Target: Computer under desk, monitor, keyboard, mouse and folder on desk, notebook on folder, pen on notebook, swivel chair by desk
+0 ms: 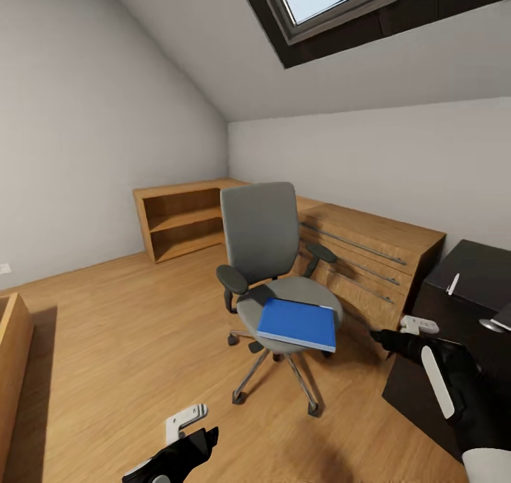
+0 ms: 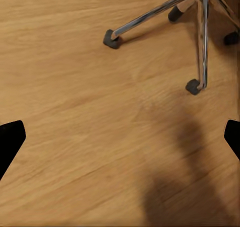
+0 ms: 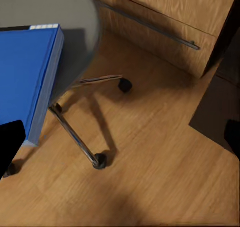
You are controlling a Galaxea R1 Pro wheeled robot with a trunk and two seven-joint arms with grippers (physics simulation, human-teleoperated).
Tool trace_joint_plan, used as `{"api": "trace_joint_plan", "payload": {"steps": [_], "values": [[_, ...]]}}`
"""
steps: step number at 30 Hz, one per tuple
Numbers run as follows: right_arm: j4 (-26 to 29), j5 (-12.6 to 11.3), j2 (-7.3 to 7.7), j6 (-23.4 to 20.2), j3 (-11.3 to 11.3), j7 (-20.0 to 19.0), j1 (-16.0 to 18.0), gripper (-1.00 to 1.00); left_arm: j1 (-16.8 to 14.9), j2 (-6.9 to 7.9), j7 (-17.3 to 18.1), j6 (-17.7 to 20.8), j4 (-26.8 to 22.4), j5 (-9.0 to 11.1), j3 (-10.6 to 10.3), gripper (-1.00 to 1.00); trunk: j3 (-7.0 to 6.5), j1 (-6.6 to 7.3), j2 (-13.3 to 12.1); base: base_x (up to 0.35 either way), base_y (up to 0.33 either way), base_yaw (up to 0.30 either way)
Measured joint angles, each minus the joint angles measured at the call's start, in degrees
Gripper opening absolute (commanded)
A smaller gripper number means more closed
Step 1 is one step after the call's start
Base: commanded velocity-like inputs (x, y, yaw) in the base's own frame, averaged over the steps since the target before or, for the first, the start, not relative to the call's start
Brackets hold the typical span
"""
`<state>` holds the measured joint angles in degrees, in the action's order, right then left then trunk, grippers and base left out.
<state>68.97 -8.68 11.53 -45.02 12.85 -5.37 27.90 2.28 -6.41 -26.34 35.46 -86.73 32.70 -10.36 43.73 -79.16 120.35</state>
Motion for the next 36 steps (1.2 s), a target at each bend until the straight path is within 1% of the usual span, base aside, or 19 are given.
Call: {"api": "trace_joint_plan", "payload": {"steps": [9, 13, 14, 15, 21, 22, 23, 24, 26, 27, 29, 30, 32, 34, 36], "values": [[0.0, -0.03, 0.0, 0.02, -0.03, 0.0, 0.0, 1.0, 0.0, 0.0, -0.04, -0.09, 0.0, 0.04, 0.28, 1.0, 0.0, 0.0, 0.0, -0.004, 0.0, -0.267], [-0.07, -0.04, -0.08, 0.02, -0.08, 0.0, 0.01, 1.0, 0.01, 0.0, 0.09, -0.09, -0.03, 0.09, 1.73, 1.0, 0.0, 0.0, 0.0, 0.0, 0.0, -0.126], [-0.08, -0.03, -0.21, 0.03, -0.09, 0.0, 0.01, 1.0, 0.01, 0.0, 0.15, -0.09, -0.05, 0.1, 2.41, 1.0, 0.0, 0.0, 0.0, 0.0, 0.0, -0.024], [-0.1, 0.08, -0.71, 0.07, -0.1, -0.01, 0.01, 1.0, 0.01, 0.0, 0.2, -0.09, -0.1, 0.12, 3.5, 1.0, 0.0, 0.0, 0.0, 0.0, 0.0, -0.019], [-0.39, 0.03, -1.2, 0.13, -0.03, -0.14, 0.02, 1.0, 0.01, -0.01, 0.12, -0.1, -0.33, 0.18, 4.04, 1.0, 0.0, 0.0, 0.0, 0.0, 0.0, -0.007], [-1.12, -0.06, -1.54, 0.3, -0.02, -0.64, 0.01, 1.0, 0.01, -0.07, -0.01, -0.76, -1.21, 0.14, 4.91, 1.0, 0.0, 0.0, 0.0, 0.0, 0.0, 0.0], [-1.47, -0.06, -1.68, 0.36, -0.02, -0.89, 0.02, 1.0, 0.01, -0.11, -0.04, -1.18, -1.48, 0.16, 5.23, 1.0, 0.0, 0.0, 0.0, 0.0, 0.0, 0.0], [-2.28, -0.11, -2.01, 0.48, -0.02, -1.62, 0.01, 1.0, 0.01, -0.17, -0.11, -2.17, -1.83, 0.16, 5.66, 1.0, 0.0, 0.0, 0.0, 0.0, 0.0, 0.0], [-3.22, -0.15, -2.35, 0.57, -0.02, -2.74, 0.01, 1.0, 0.01, -0.2, -0.17, -3.25, -2.07, 0.17, 5.97, 1.0, 0.36, -0.43, 0.79, 0.0, 0.0, 0.0], [-4.14, -0.25, -2.61, 0.67, -0.02, -4.3, 0.01, 1.0, 0.01, -0.19, -0.2, -4.14, -2.21, 0.17, 6.19, 1.0, 0.54, -0.65, 1.19, 0.0, 0.0, 0.0], [-4.94, -0.39, -2.79, 0.76, -0.02, -6.3, 0.01, 1.0, 0.01, -0.19, -0.2, -4.75, -2.3, 0.18, 6.35, 1.0, 0.89, -1.09, 1.99, 0.0, 0.0, 0.0], [-5.54, -0.57, -2.86, 0.83, -0.02, -8.51, 0.01, 1.0, 0.01, -0.18, -0.2, -5.12, -2.36, 0.18, 6.45, 1.0, 1.07, -1.31, 2.39, 0.0, 0.0, 0.0], [-6.11, -0.65, -2.91, 0.88, -0.02, -10.82, 0.01, 1.0, 0.0, -0.18, -0.21, -5.38, -2.43, 0.18, 6.53, 1.0, 1.43, -1.75, 3.2, 0.0, 0.0, 0.0], [-7.28, -0.76, -2.96, 0.94, 0.07, -14.55, 0.01, 1.0, 0.01, -0.18, -0.17, -5.63, -2.51, 0.18, 6.57, 1.0, 1.79, -2.19, 4.0, 0.0, 0.0, 0.0], [-7.93, -0.85, -2.98, 1.01, 0.21, -15.79, 0.01, 1.0, 0.01, -0.18, -0.13, -5.7, -2.56, 0.19, 6.54, 1.0, 2.15, -2.63, 4.8, 0.0, 0.0, 0.0]]}}
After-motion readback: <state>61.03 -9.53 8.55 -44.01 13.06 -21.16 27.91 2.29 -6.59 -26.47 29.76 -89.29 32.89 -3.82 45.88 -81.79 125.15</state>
